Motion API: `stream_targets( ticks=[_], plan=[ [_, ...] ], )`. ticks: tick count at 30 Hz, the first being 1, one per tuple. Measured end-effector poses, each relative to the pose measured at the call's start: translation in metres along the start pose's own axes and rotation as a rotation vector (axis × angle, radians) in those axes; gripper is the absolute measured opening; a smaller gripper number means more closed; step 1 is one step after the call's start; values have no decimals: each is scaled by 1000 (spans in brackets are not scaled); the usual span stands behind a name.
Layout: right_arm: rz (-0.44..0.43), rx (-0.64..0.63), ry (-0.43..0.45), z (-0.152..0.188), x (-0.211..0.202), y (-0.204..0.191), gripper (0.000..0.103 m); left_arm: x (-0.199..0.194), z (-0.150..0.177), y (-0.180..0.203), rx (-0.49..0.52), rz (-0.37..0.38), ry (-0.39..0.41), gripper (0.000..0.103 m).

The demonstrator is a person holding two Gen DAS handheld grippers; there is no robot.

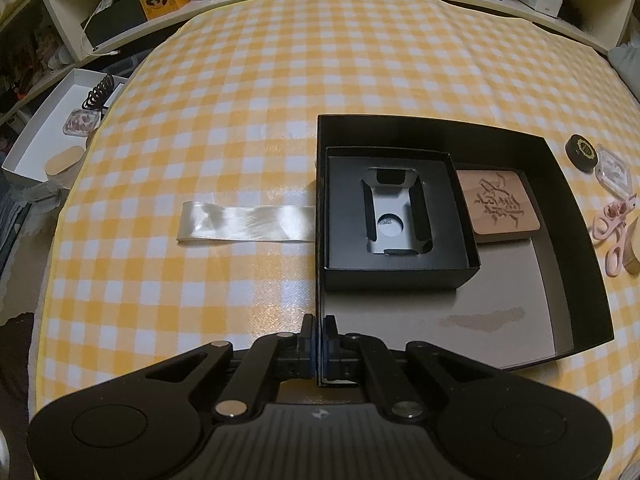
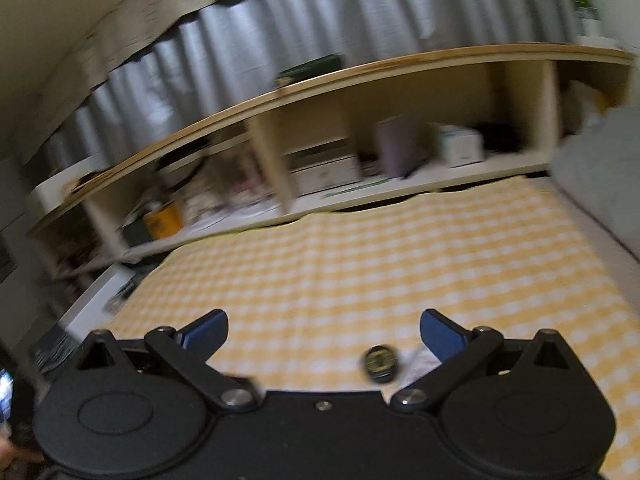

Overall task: Organize rigid objects
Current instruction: 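Move the right tool to the clear nail-tip case and grasp it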

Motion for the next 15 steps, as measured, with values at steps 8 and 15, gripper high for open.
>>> stream_targets(
  ticks=[8, 15],
  plan=[
    [195, -17, 10, 0, 51, 81, 103, -1, 0, 1, 6, -6, -3, 4],
    [279, 58, -148, 36, 102, 110, 103, 0, -1, 1, 7, -7, -7, 4]
  ],
)
Point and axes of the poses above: each gripper's, at about its wrist camera, not at the fingertips, and x roughly the way its jaws point, y to its right, z to its underside, the point moved 10 cm from there along x, roughly the way its jaws point, and after that the axes turned 14 degrees about x, right-handed, at the moved point
